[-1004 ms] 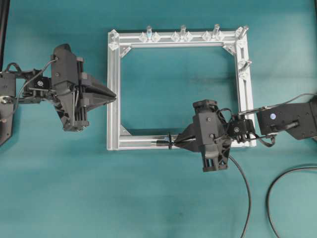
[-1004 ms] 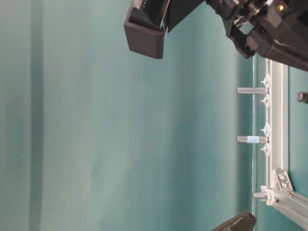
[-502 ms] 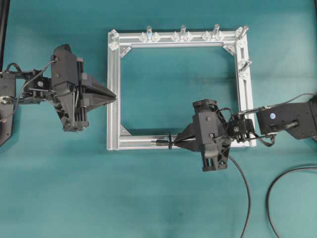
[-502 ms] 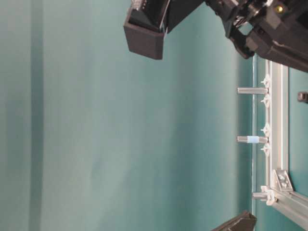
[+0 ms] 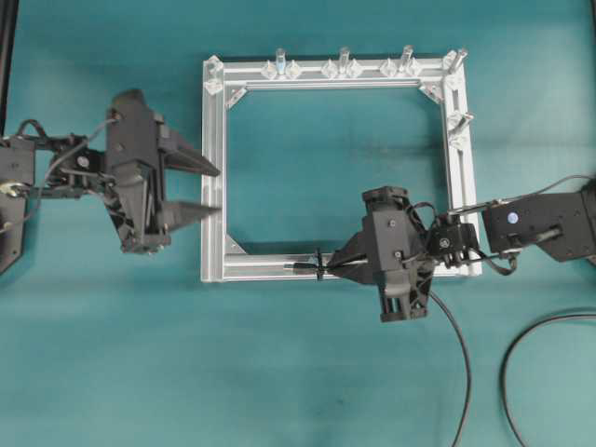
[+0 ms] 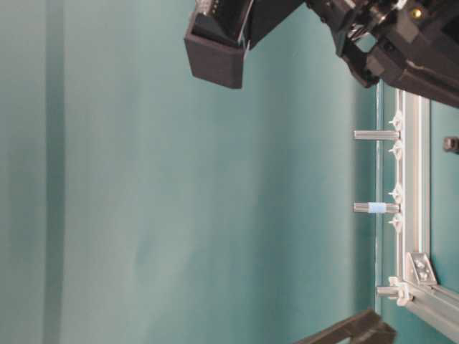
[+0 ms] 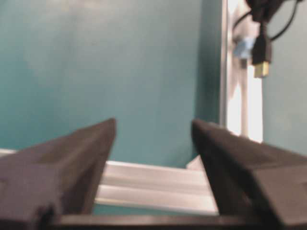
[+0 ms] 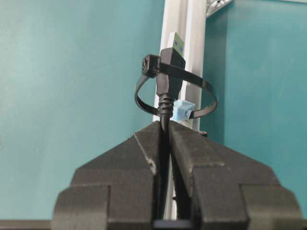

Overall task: Insert the wire through the string loop located in the center.
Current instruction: 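Move the open left gripper toward the plug emerging from the loop, then close the left gripper on the USB plug beyond the loop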

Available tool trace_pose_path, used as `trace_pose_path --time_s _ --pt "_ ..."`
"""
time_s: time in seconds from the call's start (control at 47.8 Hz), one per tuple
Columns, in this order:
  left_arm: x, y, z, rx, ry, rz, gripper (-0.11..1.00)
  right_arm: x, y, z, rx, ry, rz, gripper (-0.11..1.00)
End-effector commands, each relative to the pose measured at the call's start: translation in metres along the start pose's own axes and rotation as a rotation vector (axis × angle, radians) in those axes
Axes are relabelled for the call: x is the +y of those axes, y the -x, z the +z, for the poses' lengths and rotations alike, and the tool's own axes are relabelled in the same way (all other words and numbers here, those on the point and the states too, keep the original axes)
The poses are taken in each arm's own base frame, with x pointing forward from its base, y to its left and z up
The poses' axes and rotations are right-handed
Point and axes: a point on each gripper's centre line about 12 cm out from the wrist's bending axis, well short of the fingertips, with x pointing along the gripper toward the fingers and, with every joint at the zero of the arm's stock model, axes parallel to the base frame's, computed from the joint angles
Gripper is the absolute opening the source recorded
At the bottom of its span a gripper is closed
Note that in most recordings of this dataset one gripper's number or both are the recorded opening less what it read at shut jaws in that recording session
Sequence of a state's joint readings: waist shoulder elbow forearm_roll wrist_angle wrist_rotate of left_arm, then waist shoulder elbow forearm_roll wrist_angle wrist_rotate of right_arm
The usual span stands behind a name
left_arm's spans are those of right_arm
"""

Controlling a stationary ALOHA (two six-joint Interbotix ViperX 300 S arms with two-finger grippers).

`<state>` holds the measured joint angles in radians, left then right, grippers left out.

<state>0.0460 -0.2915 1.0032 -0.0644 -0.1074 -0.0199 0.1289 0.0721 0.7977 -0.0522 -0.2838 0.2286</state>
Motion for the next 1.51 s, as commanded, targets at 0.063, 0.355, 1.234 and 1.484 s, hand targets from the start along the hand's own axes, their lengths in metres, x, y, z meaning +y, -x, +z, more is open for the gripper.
trace_pose_path --time_s 0.063,0.355,1.234,1.484 --pt "-0.010 -0.004 0.008 0.028 -0.033 -0.024 0.82 0.001 0.001 0.013 -0.040 0.000 0.005 0.07" --pt "-0.018 -0.007 0.012 0.057 -0.094 -0.047 0.82 0.001 0.001 0.013 -0.040 0.000 0.005 0.07" --pt "-0.068 -0.079 0.056 0.042 -0.153 -0.130 0.82 0.001 0.001 0.013 -0.041 0.000 0.005 0.07" --pt "-0.077 -0.091 0.058 0.044 -0.163 -0.144 0.82 0.001 0.001 0.014 -0.043 0.000 0.005 0.07"
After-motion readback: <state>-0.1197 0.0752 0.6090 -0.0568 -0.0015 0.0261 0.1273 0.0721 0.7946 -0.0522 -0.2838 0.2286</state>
